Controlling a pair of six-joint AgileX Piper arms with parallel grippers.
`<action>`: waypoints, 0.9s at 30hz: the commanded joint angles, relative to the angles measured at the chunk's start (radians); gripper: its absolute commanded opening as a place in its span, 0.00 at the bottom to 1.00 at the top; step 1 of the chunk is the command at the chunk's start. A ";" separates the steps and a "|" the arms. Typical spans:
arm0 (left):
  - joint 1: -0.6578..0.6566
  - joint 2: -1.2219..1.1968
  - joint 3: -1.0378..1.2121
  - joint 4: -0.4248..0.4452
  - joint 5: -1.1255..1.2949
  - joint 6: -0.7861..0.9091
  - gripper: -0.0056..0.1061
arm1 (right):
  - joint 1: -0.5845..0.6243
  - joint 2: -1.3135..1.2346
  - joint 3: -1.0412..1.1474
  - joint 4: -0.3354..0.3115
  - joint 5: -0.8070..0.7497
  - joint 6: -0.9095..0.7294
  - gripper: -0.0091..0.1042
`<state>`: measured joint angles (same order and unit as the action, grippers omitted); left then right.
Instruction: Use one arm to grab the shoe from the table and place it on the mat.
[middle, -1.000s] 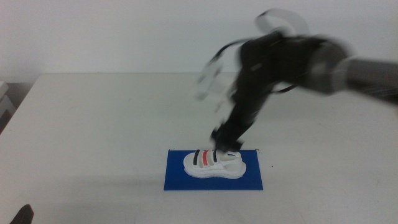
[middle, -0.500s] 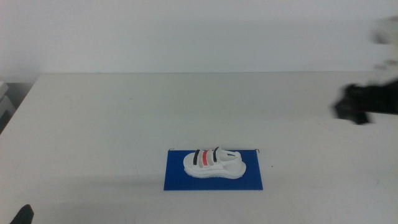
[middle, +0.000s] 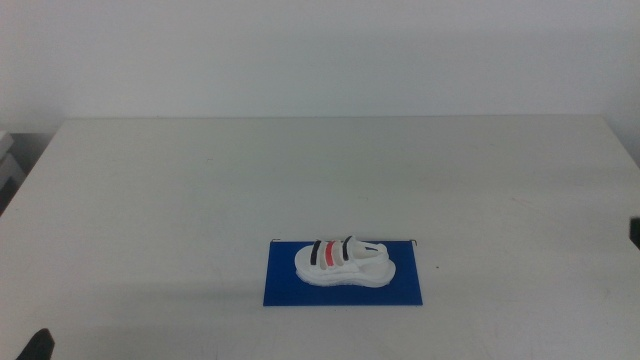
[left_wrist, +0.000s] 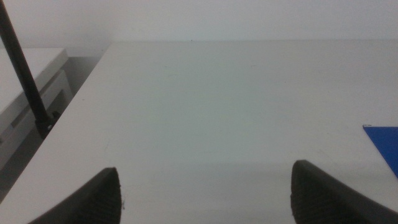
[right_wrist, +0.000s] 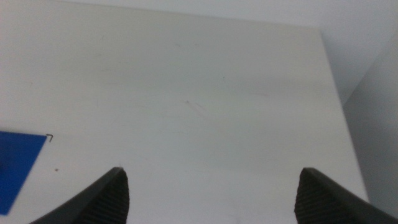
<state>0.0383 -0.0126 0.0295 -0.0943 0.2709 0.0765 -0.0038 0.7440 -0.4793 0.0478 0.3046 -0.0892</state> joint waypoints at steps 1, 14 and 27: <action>-0.004 -0.014 0.007 -0.008 -0.080 -0.005 0.89 | -0.007 -0.068 0.023 -0.041 -0.092 -0.005 0.85; -0.004 -0.014 0.007 -0.008 -0.080 -0.005 0.89 | -0.007 -0.449 0.297 -0.083 -0.096 -0.005 0.85; -0.004 -0.014 0.007 -0.008 -0.080 -0.005 0.89 | -0.007 -0.705 0.463 -0.082 -0.100 -0.005 0.85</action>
<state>0.0383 -0.0126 0.0295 -0.0943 0.2709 0.0765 -0.0038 0.0455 -0.0029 -0.0307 0.2836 -0.0892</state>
